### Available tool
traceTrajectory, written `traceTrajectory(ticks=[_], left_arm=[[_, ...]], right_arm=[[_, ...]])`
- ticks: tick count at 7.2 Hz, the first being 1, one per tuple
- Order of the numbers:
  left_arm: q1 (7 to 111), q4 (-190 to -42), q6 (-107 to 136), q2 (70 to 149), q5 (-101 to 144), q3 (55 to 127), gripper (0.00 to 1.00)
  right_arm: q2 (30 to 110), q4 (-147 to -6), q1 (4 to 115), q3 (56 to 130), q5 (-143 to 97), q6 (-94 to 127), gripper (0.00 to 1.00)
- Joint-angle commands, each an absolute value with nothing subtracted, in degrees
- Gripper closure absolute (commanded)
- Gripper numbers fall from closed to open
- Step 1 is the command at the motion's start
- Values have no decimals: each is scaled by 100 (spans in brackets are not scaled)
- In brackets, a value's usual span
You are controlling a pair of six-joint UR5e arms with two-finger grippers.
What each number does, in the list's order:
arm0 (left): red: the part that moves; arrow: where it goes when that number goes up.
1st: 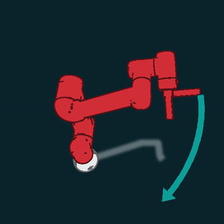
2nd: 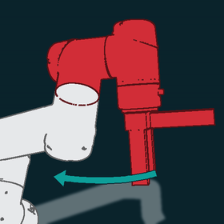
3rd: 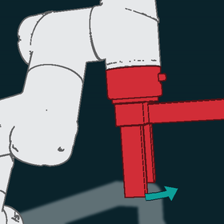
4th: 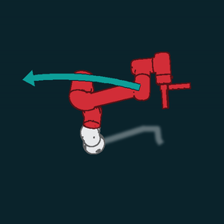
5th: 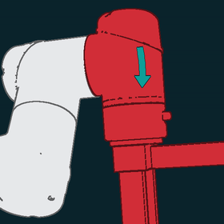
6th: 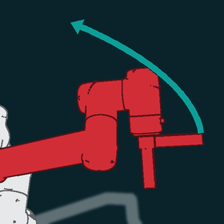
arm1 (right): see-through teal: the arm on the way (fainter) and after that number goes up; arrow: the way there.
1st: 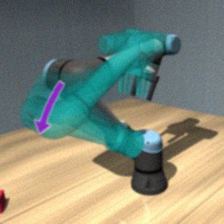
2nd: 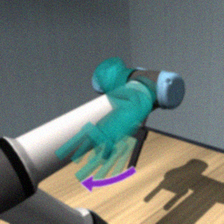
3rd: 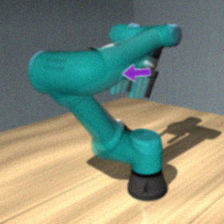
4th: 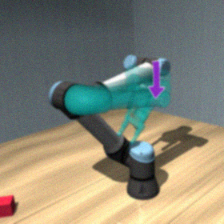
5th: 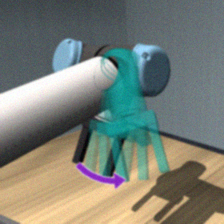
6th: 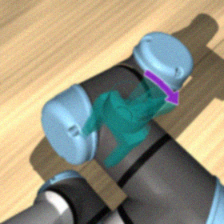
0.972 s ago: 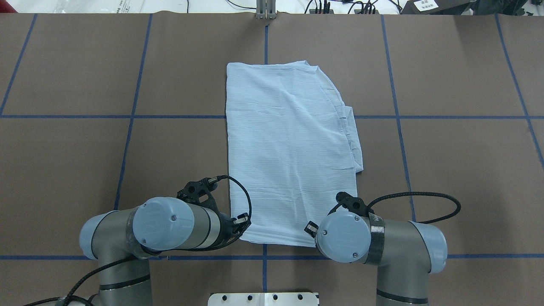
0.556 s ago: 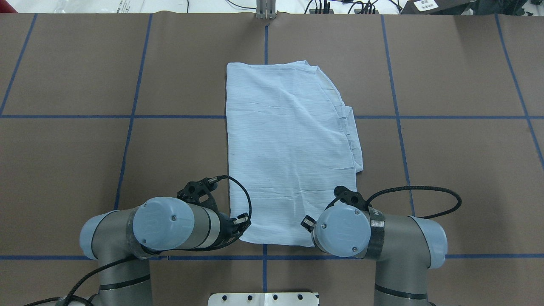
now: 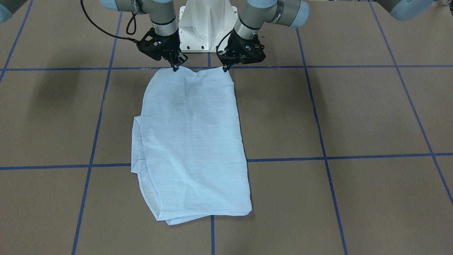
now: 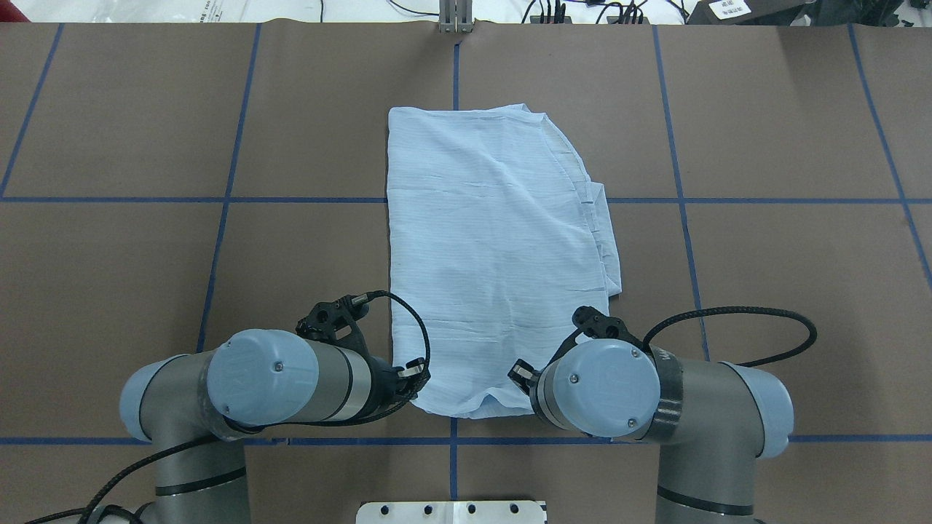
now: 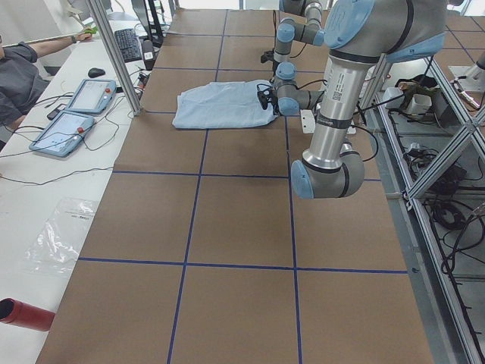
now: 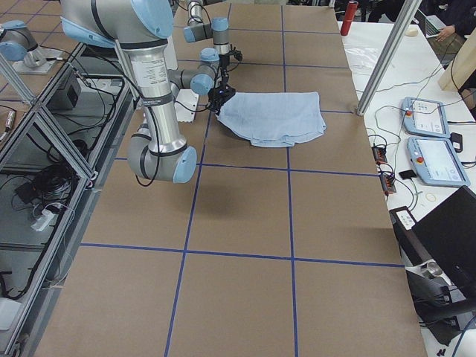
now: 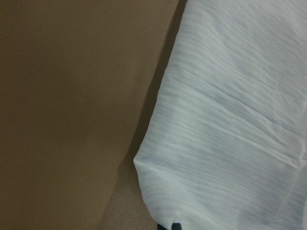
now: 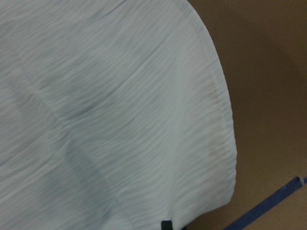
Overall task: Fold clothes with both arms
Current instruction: 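Grasp the near shirt edge with both grippers and lift it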
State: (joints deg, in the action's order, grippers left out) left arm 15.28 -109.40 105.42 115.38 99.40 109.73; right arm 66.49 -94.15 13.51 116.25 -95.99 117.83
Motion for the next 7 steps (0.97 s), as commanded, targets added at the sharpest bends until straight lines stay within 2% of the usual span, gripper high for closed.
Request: traceTrajectory(ticks=[1,3,7], left_arm=[[1512,-10480,10538,11479,9967,11537,100],[1450,-9461,10538,11479,10360,12196,100],[1248,-8212,10538,11505,10793,13040,100]], right_arm=[[6767,-9422,1362,12021,-9685,11769,100],[6785,-9439,1301,12277,-10289,11786,100],[6776,-9439,958,12752,-11373,11821,100]])
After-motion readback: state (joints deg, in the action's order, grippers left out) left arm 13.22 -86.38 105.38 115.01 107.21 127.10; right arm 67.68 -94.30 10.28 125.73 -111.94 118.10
